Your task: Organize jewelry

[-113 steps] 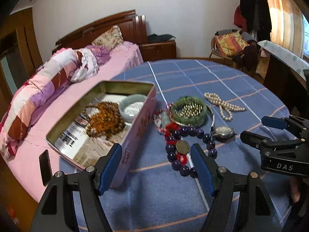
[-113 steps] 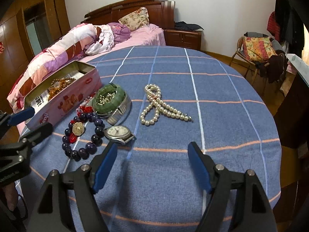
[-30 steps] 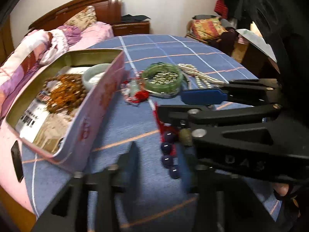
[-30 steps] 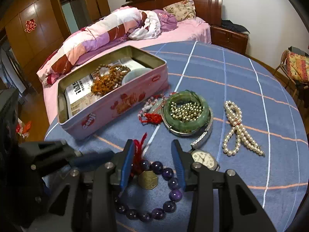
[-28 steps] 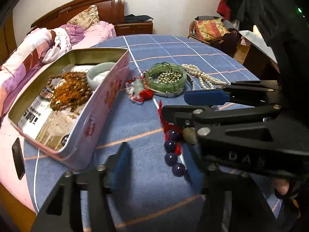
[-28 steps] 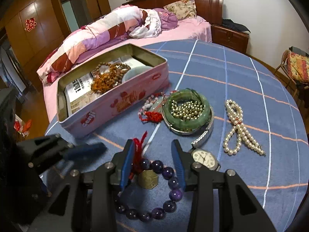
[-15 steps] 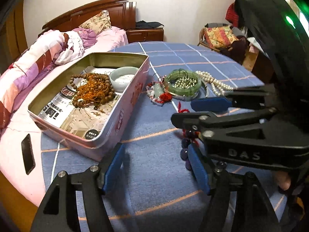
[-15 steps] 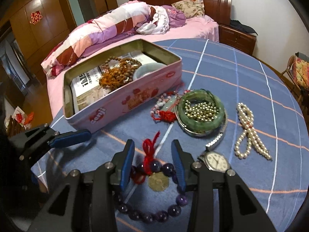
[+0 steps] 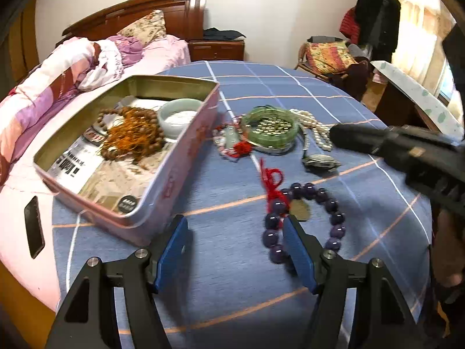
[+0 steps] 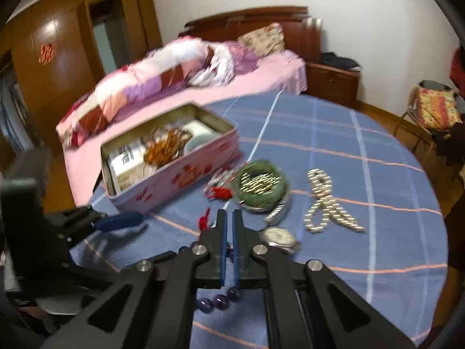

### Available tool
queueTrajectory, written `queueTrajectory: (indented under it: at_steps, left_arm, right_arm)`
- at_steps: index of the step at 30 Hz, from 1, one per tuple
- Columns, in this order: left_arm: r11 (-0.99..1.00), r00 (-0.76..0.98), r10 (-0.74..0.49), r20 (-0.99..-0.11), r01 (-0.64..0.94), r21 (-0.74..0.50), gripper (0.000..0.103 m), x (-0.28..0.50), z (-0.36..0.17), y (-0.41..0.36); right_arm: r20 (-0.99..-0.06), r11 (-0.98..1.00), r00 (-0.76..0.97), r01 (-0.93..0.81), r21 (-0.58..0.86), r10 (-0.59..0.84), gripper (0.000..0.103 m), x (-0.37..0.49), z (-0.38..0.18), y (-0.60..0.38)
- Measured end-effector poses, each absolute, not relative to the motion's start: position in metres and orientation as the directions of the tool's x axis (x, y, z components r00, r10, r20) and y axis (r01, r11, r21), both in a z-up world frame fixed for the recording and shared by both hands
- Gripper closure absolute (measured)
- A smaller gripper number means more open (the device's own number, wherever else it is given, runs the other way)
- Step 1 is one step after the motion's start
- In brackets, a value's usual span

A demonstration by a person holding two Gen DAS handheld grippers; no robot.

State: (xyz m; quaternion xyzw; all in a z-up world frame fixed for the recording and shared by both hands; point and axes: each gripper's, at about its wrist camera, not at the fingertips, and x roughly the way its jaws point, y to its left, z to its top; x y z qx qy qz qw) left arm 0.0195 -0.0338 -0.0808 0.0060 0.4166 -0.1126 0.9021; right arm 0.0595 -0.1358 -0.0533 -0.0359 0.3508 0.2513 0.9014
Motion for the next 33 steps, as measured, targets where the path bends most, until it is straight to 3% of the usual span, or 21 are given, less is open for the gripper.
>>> queueTrajectory:
  at_steps: [4, 6, 7, 8, 9, 10, 12, 17, 22, 26, 28, 29, 30, 33]
  left_arm:
    - [0.973, 0.623, -0.198, -0.757, 0.221, -0.073, 0.035, 0.021, -0.081, -0.039]
    - [0.976, 0.624, -0.187, -0.758, 0.205, -0.072, 0.035, 0.02, -0.079, -0.036]
    - [0.979, 0.633, -0.176, -0.754, 0.192, -0.067, 0.035, 0.018, -0.078, -0.032]
    - [0.983, 0.644, -0.16, -0.748, 0.176, -0.059, 0.035, 0.016, -0.075, -0.027]
    - [0.986, 0.655, -0.143, -0.742, 0.157, -0.051, 0.035, 0.014, -0.073, -0.022]
    - [0.987, 0.661, -0.146, -0.736, 0.15, -0.061, 0.035, 0.013, -0.07, -0.018]
    - [0.992, 0.681, -0.1, -0.726, 0.124, -0.021, 0.035, 0.008, -0.063, -0.013]
    - [0.991, 0.717, -0.083, -0.692, 0.133, 0.019, 0.035, 0.001, -0.054, -0.016]
    - [0.997, 0.788, 0.001, -0.616, 0.045, 0.059, 0.035, -0.002, -0.037, -0.001]
    - [0.999, 0.779, 0.027, -0.626, -0.032, 0.003, 0.031, 0.009, -0.035, 0.024]
    - [0.999, 0.763, 0.021, -0.646, -0.046, -0.022, 0.031, 0.013, -0.039, 0.029]
    - [0.998, 0.751, 0.011, -0.661, -0.045, -0.034, 0.031, 0.016, -0.042, 0.031]
    - [0.998, 0.744, 0.009, -0.668, -0.048, -0.04, 0.031, 0.016, -0.044, 0.032]
    - [0.996, 0.728, -0.007, -0.686, -0.052, -0.066, 0.031, 0.017, -0.049, 0.034]
  right_arm:
    - [-0.65, 0.869, 0.617, -0.473, 0.143, 0.443, 0.098, 0.059, -0.047, -0.145]
    - [-0.654, 0.864, 0.609, -0.484, 0.141, 0.448, 0.092, 0.061, -0.051, -0.137]
    - [-0.665, 0.862, 0.6, -0.487, 0.138, 0.445, 0.084, 0.063, -0.054, -0.131]
    - [-0.675, 0.856, 0.585, -0.499, 0.138, 0.45, 0.059, 0.065, -0.059, -0.124]
    - [-0.675, 0.85, 0.579, -0.508, 0.14, 0.458, 0.041, 0.063, -0.062, -0.123]
    - [-0.678, 0.843, 0.574, -0.522, 0.128, 0.459, 0.041, 0.063, -0.068, -0.114]
    - [-0.696, 0.839, 0.561, -0.534, 0.107, 0.447, 0.047, 0.065, -0.075, -0.103]
    - [-0.717, 0.838, 0.537, -0.533, 0.119, 0.444, 0.051, 0.081, -0.083, -0.093]
    - [-0.735, 0.843, 0.521, -0.523, 0.127, 0.434, 0.057, 0.082, -0.09, -0.1]
    - [-0.756, 0.829, 0.496, -0.548, 0.109, 0.427, 0.058, 0.081, -0.096, -0.089]
    - [-0.768, 0.819, 0.481, -0.565, 0.098, 0.423, 0.068, 0.081, -0.1, -0.082]
    - [-0.776, 0.813, 0.475, -0.576, 0.081, 0.414, 0.088, 0.08, -0.103, -0.077]
    - [-0.773, 0.817, 0.488, -0.573, 0.066, 0.405, 0.096, 0.078, -0.103, -0.076]
    - [-0.722, 0.831, 0.541, -0.55, 0.085, 0.432, 0.098, 0.069, -0.086, -0.09]
